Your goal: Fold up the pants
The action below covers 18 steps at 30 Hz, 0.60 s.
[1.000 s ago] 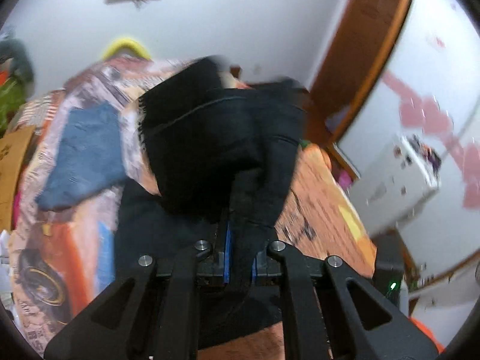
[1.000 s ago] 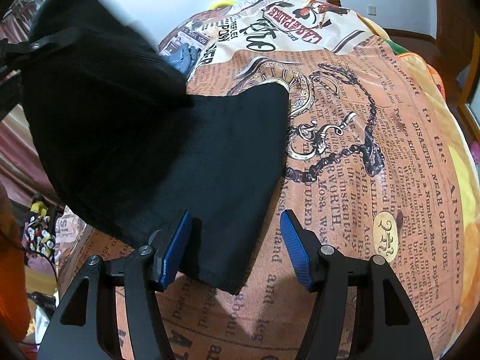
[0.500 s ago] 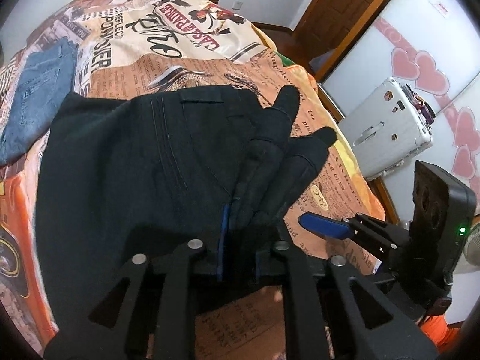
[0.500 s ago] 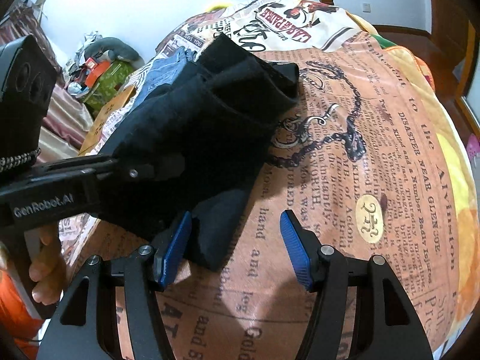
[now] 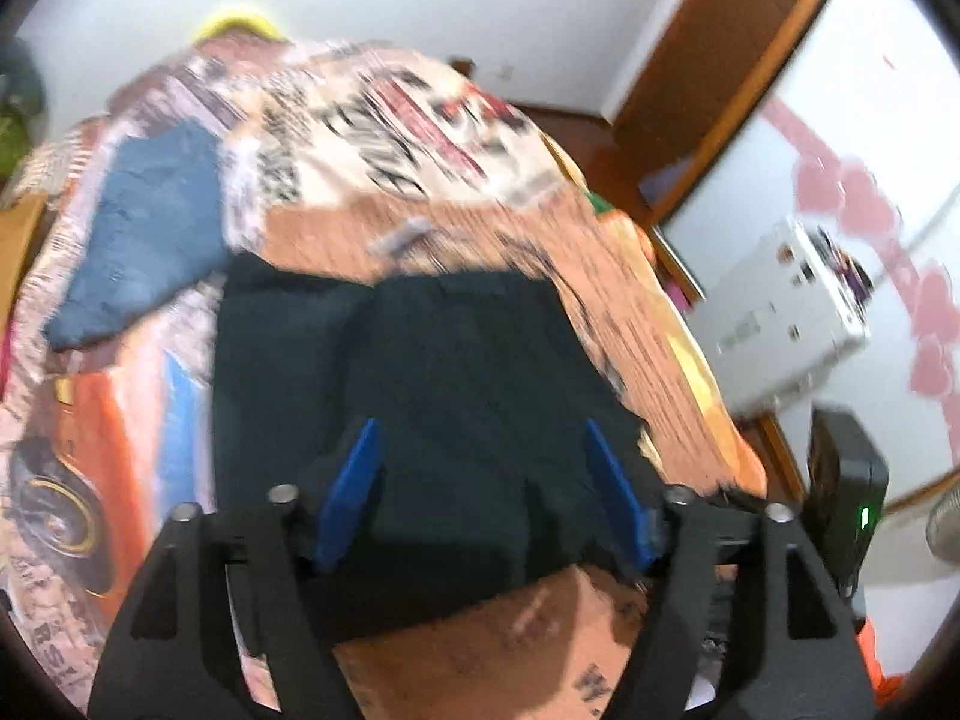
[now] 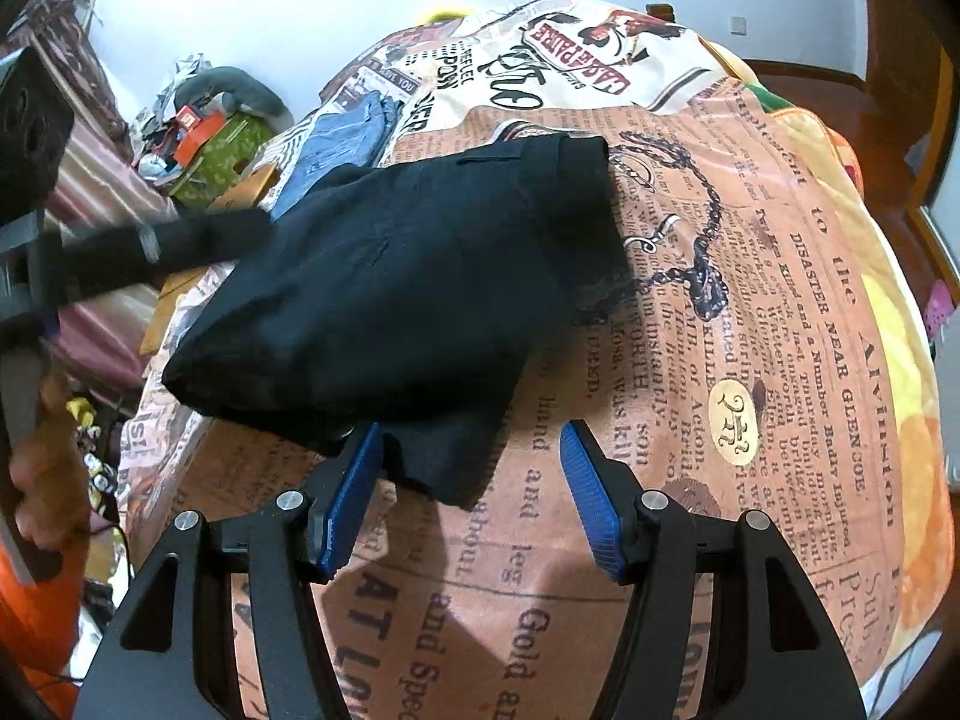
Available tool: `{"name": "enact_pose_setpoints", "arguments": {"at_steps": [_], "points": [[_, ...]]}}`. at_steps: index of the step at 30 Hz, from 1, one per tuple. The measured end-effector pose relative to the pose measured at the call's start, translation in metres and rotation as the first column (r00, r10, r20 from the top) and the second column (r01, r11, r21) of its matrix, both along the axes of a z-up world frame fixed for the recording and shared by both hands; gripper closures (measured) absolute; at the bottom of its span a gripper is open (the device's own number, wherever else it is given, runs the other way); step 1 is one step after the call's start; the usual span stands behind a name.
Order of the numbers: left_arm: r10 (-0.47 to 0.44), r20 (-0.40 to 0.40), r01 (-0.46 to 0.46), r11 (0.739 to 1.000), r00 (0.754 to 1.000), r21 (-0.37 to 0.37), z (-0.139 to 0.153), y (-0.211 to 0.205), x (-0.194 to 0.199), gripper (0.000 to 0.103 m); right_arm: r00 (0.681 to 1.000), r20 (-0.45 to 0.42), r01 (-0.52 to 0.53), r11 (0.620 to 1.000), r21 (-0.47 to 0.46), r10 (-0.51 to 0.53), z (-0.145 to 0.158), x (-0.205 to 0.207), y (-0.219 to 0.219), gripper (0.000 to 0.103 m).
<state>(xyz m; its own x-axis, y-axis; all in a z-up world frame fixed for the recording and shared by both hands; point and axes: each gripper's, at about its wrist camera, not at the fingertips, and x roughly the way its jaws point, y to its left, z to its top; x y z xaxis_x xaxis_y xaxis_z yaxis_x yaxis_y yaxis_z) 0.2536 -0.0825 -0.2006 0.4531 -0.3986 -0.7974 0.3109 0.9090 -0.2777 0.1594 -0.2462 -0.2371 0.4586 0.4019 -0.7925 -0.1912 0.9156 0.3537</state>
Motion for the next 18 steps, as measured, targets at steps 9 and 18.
{"name": "enact_pose_setpoints", "arguments": {"at_steps": [9,18], "points": [[0.160,0.045,-0.166,0.957,0.986,0.239,-0.026,0.030,0.085,0.020,1.000,-0.020,-0.004,1.000,0.009,0.004,-0.006,0.008,0.001,0.045],[0.219,-0.069,-0.174,0.900,0.973,0.398,-0.087,0.039,0.181,0.020,1.000,-0.026,-0.006,1.000,0.009,0.007,-0.009,0.010,-0.001,0.042]]}}
